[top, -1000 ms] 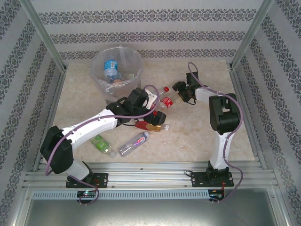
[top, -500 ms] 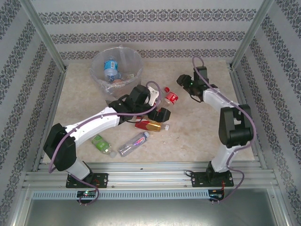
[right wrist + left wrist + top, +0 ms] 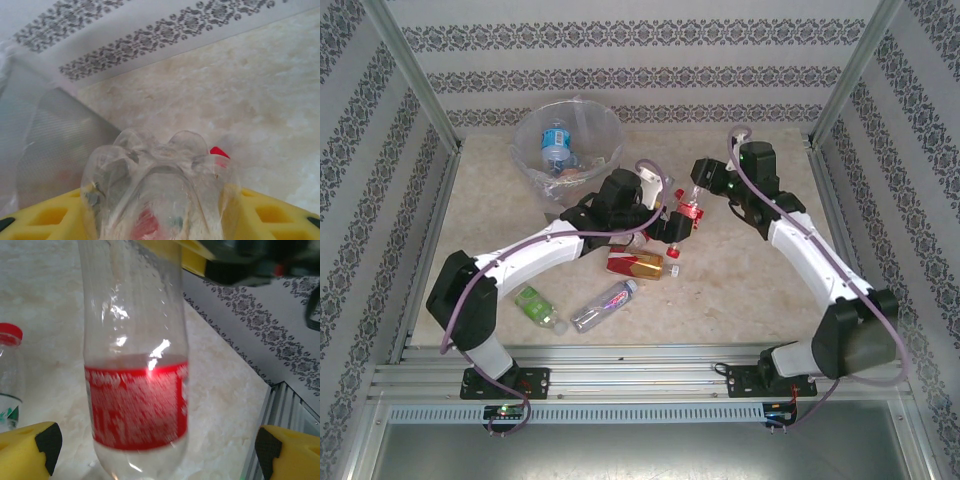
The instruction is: Put the plastic bottles in the bin
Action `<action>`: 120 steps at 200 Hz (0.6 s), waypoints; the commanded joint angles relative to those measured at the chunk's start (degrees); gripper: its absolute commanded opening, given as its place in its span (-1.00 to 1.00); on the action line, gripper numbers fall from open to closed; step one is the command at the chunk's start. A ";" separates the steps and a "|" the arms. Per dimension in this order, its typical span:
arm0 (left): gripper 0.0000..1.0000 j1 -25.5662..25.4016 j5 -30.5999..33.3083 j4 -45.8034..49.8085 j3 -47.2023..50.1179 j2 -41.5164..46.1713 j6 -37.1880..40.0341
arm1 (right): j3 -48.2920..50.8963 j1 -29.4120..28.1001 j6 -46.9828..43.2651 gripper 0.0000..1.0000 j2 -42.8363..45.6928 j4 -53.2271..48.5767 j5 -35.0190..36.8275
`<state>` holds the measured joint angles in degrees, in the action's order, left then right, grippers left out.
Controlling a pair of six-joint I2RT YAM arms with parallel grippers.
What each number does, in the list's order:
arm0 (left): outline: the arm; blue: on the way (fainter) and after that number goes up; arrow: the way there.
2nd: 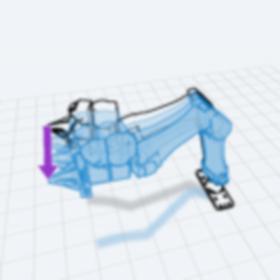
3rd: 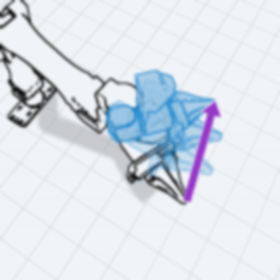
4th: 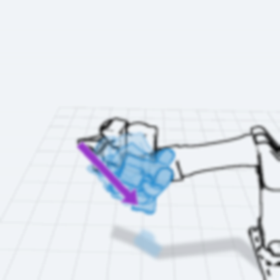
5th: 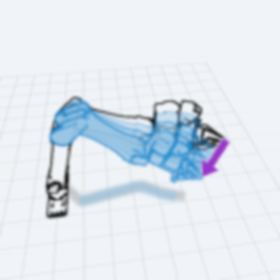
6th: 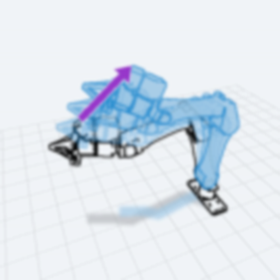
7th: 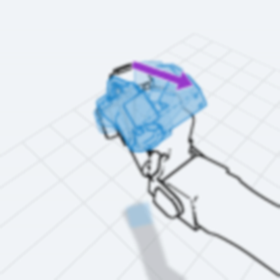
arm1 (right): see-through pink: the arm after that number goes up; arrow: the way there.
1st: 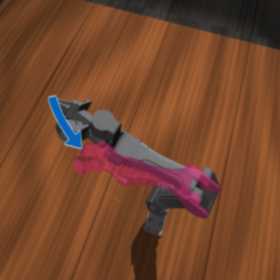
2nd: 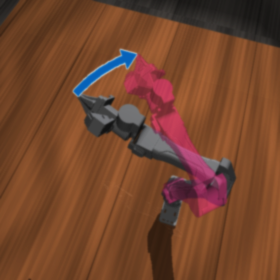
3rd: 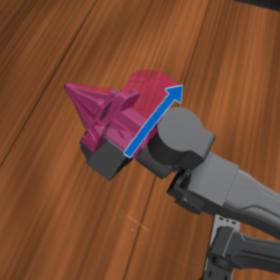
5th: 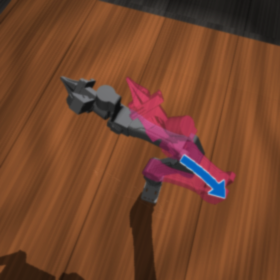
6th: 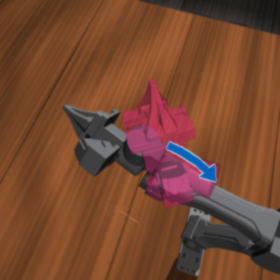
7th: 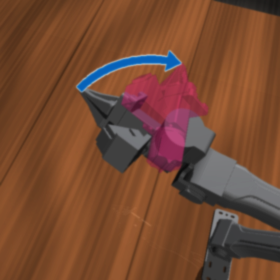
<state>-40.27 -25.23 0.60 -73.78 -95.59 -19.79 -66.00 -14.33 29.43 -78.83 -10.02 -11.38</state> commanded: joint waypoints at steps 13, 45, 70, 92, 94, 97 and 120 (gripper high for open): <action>1.00 0.85 -3.60 -4.76 -3.77 -2.54 1.68 | 0.44 -2.41 -4.53 0.14 4.99 -4.56 0.99; 0.98 0.87 -8.89 -6.33 -5.23 -4.67 0.64 | -0.22 -4.43 -5.71 0.15 7.08 -6.48 2.09; 0.77 0.82 -10.52 -8.32 -4.71 -4.69 0.15 | 0.03 -5.11 -5.87 0.15 7.77 -7.11 2.41; 0.43 0.82 -12.81 -9.04 -5.12 -5.04 -0.56 | 0.39 -5.54 -5.97 0.15 8.15 -7.18 2.76; 0.39 0.81 -12.95 -9.04 -5.14 -5.09 -0.59 | 0.38 -5.56 -5.97 0.15 8.16 -7.27 2.87; 0.35 0.85 -13.12 -9.04 -5.19 -5.10 -0.69 | 0.36 -5.54 -6.06 0.15 8.24 -7.25 2.93; 0.22 0.81 -13.65 -9.15 -5.06 -5.13 -0.69 | 0.31 -5.71 -6.17 0.18 8.42 -7.58 3.50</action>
<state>-39.99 -35.66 -5.02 -77.38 -100.42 -20.21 -65.98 -19.31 24.60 -71.75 -17.02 -9.39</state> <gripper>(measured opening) 0.636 0.584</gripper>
